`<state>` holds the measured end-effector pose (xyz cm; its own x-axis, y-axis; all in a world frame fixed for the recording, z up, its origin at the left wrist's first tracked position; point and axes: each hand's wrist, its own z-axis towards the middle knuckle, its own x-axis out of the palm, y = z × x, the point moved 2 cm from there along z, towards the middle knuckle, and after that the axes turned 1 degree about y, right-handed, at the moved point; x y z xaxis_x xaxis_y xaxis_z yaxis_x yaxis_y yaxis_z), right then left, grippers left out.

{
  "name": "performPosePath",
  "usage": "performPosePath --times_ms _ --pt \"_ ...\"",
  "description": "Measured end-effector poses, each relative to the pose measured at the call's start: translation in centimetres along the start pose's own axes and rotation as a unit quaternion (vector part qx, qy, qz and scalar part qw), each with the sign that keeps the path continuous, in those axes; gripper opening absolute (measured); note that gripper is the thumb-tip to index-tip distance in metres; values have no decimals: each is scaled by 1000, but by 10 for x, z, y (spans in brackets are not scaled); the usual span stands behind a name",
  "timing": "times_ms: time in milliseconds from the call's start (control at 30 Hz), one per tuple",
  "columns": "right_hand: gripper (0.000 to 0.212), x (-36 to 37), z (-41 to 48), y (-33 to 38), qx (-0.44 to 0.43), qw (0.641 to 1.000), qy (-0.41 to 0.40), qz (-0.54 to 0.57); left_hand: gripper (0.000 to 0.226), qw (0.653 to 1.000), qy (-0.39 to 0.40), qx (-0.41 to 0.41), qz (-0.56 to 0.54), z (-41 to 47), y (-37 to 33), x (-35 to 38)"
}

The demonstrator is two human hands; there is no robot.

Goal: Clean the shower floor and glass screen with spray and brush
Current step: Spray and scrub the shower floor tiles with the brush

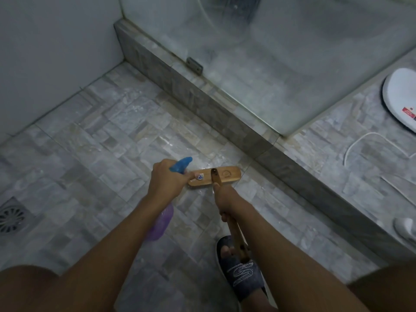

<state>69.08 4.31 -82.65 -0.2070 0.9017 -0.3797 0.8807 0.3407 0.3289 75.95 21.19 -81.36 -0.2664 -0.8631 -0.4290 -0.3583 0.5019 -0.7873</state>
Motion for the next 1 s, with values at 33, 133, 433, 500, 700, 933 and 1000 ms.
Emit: performPosePath --times_ms 33,133,433,500,700,933,1000 --pt "46 0 1 -1 0 1000 0 5 40 1000 4 10 -3 1 1 -1" --pt "45 0 1 -3 1 1000 3 19 38 1000 9 12 -4 2 1 -4" --pt "46 -2 4 -5 -1 1000 9 2 39 1000 -8 30 -4 4 -9 -5" --pt "45 -3 5 -5 -1 1000 7 5 40 1000 -24 -5 -13 4 -8 -4" --pt "44 -5 5 -5 10 1000 20 16 45 999 -25 23 -10 4 -12 -6" --pt "47 -16 5 -5 -19 999 25 -36 41 998 -56 -1 -32 6 -19 -14" --pt "50 -20 9 1 -26 997 24 -66 43 996 -79 22 -39 8 -20 -24"
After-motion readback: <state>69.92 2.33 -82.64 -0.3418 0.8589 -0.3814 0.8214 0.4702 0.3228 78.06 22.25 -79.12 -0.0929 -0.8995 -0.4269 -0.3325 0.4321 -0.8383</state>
